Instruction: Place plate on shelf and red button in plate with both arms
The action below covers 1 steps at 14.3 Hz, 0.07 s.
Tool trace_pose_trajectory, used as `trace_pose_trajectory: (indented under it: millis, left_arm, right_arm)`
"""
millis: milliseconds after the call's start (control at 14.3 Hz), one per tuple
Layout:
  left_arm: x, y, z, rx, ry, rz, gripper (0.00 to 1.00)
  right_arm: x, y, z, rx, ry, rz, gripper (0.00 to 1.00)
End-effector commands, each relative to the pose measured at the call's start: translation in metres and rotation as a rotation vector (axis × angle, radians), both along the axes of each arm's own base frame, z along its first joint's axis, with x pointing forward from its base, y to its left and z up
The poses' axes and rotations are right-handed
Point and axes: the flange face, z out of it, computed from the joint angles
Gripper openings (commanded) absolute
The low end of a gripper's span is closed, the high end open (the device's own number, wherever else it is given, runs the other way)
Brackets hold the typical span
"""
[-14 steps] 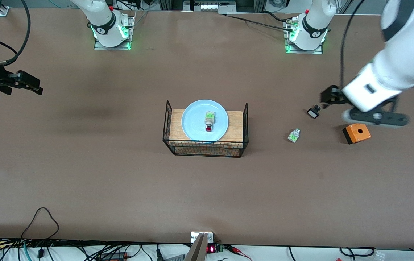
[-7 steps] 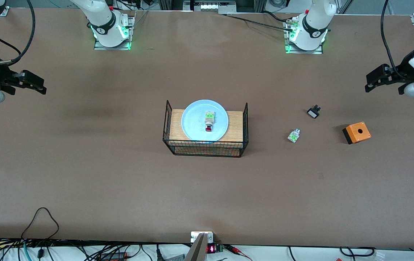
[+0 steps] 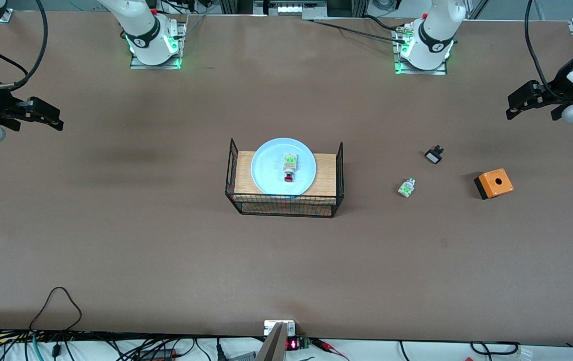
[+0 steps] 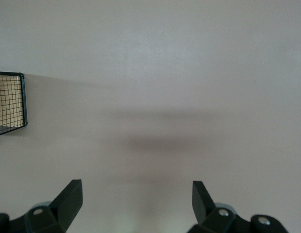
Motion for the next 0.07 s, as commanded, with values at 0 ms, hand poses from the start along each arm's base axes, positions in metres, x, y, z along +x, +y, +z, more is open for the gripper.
trace_pose_trajectory:
  millis: [0]
  left_arm:
    - [-0.0034, -0.0031, 0.0013, -0.009, -0.016, 0.006, 1.00]
  right_arm:
    - [-0.0034, -0.0048, 0.0101, -0.004, -0.010, 0.000, 1.00]
